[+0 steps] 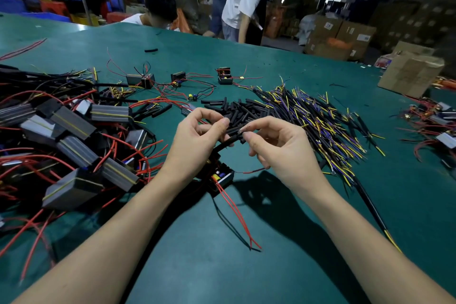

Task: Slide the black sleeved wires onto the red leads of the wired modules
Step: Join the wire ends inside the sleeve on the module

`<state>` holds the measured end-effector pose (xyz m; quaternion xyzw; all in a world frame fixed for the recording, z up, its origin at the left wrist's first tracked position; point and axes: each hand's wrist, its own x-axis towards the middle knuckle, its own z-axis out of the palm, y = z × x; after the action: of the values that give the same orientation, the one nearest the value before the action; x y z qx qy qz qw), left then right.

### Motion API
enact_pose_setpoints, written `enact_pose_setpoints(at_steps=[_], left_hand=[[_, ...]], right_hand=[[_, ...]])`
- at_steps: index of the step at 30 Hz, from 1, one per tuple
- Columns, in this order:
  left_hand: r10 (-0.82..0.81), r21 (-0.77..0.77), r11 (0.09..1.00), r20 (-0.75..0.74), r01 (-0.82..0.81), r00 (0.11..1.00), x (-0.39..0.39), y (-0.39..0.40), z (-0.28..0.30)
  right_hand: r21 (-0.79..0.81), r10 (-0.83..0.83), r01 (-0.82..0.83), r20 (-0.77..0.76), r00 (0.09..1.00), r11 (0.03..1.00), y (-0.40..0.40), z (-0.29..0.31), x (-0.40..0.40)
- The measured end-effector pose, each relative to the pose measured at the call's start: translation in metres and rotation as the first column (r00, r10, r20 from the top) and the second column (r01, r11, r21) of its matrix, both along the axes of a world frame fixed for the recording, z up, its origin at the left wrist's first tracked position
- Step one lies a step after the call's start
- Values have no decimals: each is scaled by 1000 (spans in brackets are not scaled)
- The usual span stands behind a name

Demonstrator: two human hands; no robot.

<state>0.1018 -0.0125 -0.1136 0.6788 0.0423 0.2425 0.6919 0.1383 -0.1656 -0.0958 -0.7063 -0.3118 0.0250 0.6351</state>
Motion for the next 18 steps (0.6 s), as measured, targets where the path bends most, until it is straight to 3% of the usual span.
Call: enact_pose_setpoints(at_steps=[1,3,6,8,10,12,18], left_hand=[[25,35,999,6,-25,1000,0,-1,-1],[105,271,955,87,-125,991,-1,0,-2],[113,617,724,335,-308,935,-5,0,1],[60,699,593,457,-400,887,-7,-1,3],[-10,759,511,474,-403,880,-7,-3,3],[-38,794,504,413,-339,910,-6,-6,2],[38,702,654,341,-281,939,-7,-4,0]], right_hand=[[9,-3,3,-18,1000,1000,0,0,1],[34,-24,27,-67,997,999,1,-1,3],[57,-56,65,-153,987,996,0,-1,7],[65,-55,71,-219,974,995,1,-1,8],[83,-37,62,-267,963,995,0,0,8],[89,-18,46,-292,956,995,-1,0,9],[58,17,-1,-273,962,998,-5,0,12]])
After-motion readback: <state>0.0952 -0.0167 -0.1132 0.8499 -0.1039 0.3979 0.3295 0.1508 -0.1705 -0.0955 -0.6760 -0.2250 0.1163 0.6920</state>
